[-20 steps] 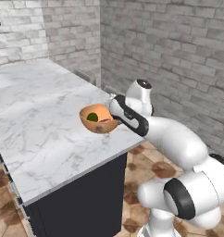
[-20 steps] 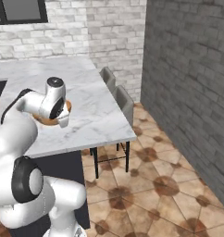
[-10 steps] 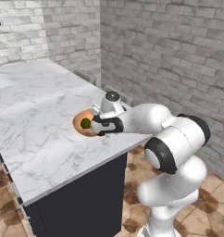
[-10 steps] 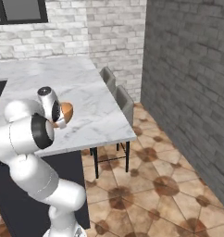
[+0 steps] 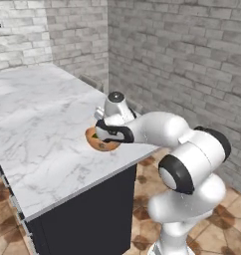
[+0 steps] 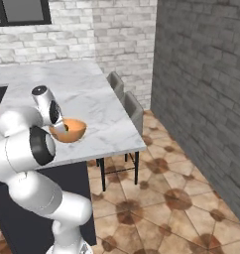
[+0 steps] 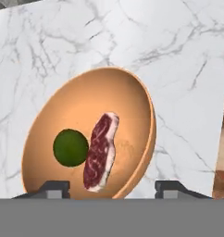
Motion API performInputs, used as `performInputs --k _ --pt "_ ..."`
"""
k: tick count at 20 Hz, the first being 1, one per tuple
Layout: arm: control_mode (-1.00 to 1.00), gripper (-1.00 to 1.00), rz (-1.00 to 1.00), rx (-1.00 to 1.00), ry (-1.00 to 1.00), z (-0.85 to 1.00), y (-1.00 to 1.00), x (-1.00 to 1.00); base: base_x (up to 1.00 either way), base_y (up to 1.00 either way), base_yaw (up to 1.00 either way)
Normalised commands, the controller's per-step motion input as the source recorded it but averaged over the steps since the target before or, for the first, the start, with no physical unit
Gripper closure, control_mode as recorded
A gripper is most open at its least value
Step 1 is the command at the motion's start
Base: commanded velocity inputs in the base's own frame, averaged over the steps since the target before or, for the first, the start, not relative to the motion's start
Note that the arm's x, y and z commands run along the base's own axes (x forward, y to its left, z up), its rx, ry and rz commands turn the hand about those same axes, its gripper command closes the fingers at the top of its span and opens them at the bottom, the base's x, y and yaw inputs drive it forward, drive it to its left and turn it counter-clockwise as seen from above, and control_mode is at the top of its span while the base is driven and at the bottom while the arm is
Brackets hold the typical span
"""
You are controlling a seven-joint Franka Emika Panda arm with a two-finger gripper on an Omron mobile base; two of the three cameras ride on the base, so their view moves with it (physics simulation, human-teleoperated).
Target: The microwave is finished heating the steak and lime. Take the bowl containing the food and place it on the dining counter.
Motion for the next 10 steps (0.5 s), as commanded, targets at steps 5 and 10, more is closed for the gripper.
performInputs --k 5,10 --pt "-1.00 -1.00 0.02 0.01 -0.08 0.82 -0.28 -0.97 0.00 0.00 0.00" --pt "-1.00 -1.00 0.07 0.01 -0.21 0.65 -0.52 -1.00 0.00 0.00 0.00"
